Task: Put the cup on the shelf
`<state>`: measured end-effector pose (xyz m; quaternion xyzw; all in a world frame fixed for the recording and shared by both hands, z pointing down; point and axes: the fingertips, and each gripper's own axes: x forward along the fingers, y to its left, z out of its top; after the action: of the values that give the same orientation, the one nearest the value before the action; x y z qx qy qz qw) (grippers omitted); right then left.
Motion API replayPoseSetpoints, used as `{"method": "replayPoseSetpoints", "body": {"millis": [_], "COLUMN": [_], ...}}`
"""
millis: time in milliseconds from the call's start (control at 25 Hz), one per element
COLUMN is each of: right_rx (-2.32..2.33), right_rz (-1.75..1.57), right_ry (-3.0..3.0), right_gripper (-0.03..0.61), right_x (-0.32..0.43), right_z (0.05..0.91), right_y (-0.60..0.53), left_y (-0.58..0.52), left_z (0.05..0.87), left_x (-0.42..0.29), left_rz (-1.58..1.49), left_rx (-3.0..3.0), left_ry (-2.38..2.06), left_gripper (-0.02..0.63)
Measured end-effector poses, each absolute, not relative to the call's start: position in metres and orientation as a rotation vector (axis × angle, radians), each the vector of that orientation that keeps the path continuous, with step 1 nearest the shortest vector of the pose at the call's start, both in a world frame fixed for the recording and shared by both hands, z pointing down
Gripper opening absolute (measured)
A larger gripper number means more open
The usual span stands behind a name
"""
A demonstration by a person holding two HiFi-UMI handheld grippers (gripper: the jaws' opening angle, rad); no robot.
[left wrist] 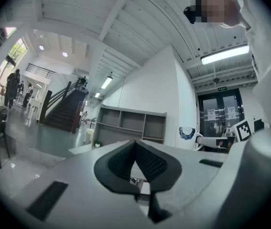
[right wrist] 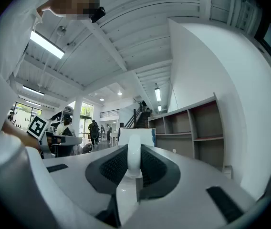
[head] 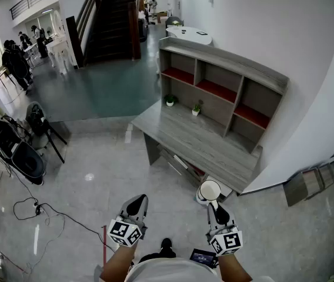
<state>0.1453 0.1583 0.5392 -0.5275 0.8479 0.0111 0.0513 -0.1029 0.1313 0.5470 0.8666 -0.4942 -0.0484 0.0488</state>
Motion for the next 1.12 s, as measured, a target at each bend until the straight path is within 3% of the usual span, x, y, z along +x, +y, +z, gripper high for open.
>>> {"method": "replayPoseSetpoints", "body": {"millis": [280, 1120], "right_rx": [-1.616, -1.590], "right_rz": [-0.017, 0.002], "right_ry": [2.577, 2.534], "right_gripper": [0.077, 0.077], "right_x": [0.163, 0.116], "right_z": [0.549, 0.516], "right_y": [0.217, 0.263], "left_y": [0.208, 0.249], "left_z": [0.565, 0.532], "left_x": [-0.081, -0.118], "left_rz": [-0.118, -0.168], "left_rx": [2.617, 2.699], "left_ry": [-1.462, -1.470], "left_gripper": [0.008, 0.008]}}
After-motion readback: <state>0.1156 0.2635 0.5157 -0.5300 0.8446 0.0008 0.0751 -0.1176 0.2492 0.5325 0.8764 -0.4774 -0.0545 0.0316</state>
